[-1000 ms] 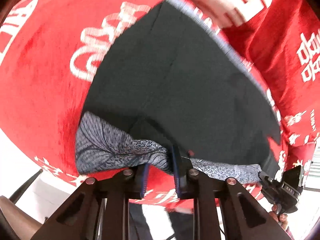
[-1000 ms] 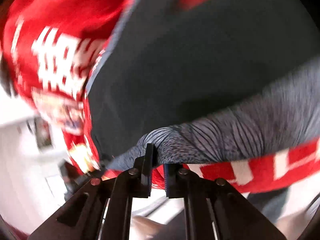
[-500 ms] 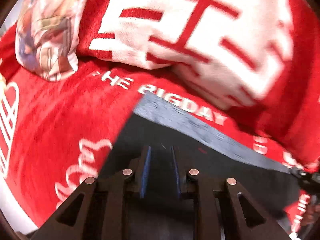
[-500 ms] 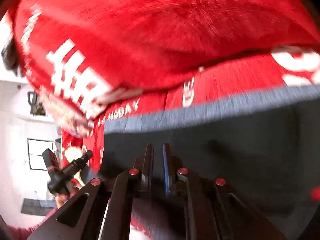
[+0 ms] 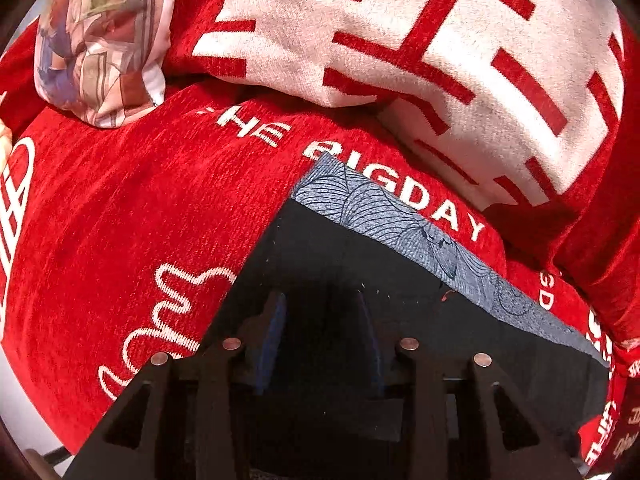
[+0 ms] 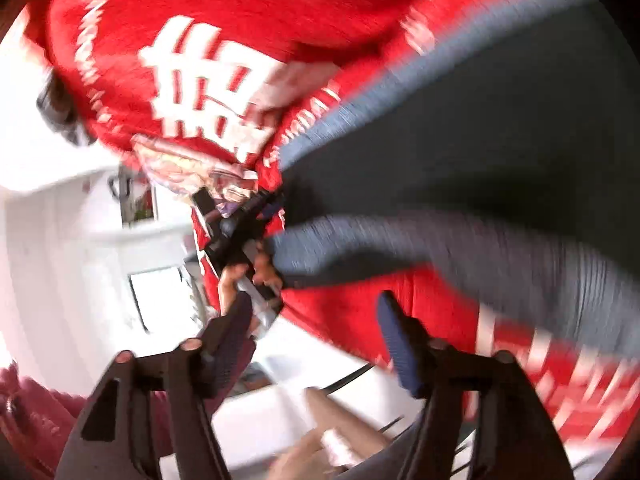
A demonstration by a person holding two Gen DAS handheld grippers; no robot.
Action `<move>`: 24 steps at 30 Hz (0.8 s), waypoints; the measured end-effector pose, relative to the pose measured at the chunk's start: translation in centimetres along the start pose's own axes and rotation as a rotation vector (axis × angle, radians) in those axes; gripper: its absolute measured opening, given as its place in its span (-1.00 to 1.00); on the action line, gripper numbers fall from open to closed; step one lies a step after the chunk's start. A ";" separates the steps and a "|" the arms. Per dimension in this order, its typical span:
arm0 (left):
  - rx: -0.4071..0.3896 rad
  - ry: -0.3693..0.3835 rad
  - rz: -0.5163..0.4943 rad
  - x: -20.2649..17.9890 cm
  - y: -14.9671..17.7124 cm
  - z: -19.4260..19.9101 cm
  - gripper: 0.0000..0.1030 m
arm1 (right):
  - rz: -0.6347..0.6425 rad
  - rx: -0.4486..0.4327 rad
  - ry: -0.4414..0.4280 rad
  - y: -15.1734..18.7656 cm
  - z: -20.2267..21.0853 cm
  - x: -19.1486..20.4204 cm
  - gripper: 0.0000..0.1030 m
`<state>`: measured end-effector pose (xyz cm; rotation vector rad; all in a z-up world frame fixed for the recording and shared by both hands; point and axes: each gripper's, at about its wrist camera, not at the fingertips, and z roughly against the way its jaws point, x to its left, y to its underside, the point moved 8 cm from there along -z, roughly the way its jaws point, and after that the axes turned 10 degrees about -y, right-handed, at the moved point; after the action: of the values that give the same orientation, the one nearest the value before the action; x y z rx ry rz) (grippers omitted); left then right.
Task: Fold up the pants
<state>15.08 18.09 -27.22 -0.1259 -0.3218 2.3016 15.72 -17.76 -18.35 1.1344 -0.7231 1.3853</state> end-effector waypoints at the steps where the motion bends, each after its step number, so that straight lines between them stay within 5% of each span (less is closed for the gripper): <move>1: -0.001 0.000 -0.011 -0.1 0.1 0.1 -0.26 | -0.047 -0.020 -0.013 0.4 -0.1 -0.8 0.41; 10: -0.055 -0.012 -0.074 -0.4 0.9 1.8 -0.26 | -0.396 -0.318 -0.071 -3.9 2.0 -5.8 0.42; 11: -0.067 -0.027 -0.080 -0.3 1.0 2.1 -0.26 | -0.426 -0.322 -0.062 -3.8 2.1 -6.2 0.29; 12: -0.075 -0.038 -0.084 -0.1 1.0 2.2 -0.26 | -0.444 -0.329 -0.042 -3.9 2.2 -6.5 -0.20; 14: -0.074 -0.059 -0.083 0.2 1.0 2.1 -0.26 | -0.449 -0.329 0.023 -4.5 1.8 -7.1 -0.82; 19: -0.087 -0.046 -0.067 -0.5 -1.4 1.9 -0.26 | -0.219 -0.300 0.083 -7.5 1.8 -3.7 -0.83; 24: -0.156 -0.016 -0.040 -2.7 -7.0 3.6 -0.26 | -0.211 -0.304 0.082 -14.1 0.5 -4.1 -0.82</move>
<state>21.19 20.04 -21.87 -0.1781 -0.5079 2.2373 29.02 -17.41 -24.55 0.8818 -0.7063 1.0951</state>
